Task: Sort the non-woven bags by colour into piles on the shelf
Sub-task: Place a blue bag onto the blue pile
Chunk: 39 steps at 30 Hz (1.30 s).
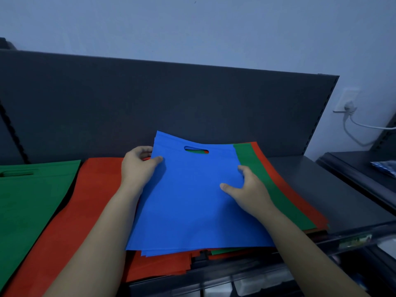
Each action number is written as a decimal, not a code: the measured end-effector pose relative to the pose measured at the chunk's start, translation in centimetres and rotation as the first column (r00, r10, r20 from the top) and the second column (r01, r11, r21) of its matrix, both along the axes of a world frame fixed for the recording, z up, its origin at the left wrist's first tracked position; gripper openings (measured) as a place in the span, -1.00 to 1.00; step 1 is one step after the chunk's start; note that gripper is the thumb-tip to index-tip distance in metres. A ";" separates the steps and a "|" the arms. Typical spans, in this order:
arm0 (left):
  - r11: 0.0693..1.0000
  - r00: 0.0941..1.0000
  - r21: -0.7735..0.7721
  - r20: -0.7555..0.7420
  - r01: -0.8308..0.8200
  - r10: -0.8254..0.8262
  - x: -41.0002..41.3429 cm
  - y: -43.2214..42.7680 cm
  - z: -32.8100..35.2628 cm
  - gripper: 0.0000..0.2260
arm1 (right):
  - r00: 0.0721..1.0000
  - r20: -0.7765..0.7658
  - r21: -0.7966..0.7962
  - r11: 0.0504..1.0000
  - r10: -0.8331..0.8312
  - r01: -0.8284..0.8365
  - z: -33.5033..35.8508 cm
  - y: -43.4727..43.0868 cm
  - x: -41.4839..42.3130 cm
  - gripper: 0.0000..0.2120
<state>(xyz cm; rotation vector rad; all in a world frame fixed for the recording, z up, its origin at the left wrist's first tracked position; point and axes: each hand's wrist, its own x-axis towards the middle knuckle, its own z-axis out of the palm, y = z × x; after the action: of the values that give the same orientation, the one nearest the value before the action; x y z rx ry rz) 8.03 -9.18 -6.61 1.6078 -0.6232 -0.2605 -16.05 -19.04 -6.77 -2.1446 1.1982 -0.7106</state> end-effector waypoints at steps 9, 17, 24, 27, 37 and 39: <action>0.990 0.988 0.126 0.146 -0.062 0.044 0.3 0.2 -0.3 -0.75 | 0.998 0.059 0.038 0.999 0.008 -0.010 -0.2 -0.2 0.2 -0.31; 0.995 0.987 0.046 -0.126 -0.089 0.095 0.9 0.1 -0.1 -0.35 | 0.788 0.542 0.588 0.802 -0.294 -0.106 1.8 -1.8 0.3 -0.45; 0.944 0.895 0.073 -0.350 0.321 -0.277 -0.1 1.3 1.4 -0.83 | 0.827 0.486 0.620 0.778 -0.283 -0.099 0.9 -2.6 0.6 -0.42; 0.896 0.863 0.071 -0.314 0.437 -0.396 -0.7 1.0 1.2 -0.72 | 0.876 0.430 0.543 0.838 -0.218 -0.057 0.3 -2.7 0.7 -0.49; 0.868 0.786 -0.254 -0.372 0.426 -0.495 -3.1 0.0 2.1 -0.60 | 0.863 0.468 0.388 0.922 -0.192 -0.005 1.7 -3.0 -1.0 -0.68; 0.871 0.769 -0.306 -0.416 0.384 -0.485 -3.1 0.4 3.0 -0.59 | 0.850 0.497 0.402 0.914 -0.175 -0.047 2.3 -2.8 -0.8 -0.70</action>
<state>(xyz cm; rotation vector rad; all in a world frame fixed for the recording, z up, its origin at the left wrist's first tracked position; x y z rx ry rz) 4.92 -8.79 -3.60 1.1124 -0.6030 -0.8935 -16.88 -21.84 -4.48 -1.4415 1.0070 -0.9157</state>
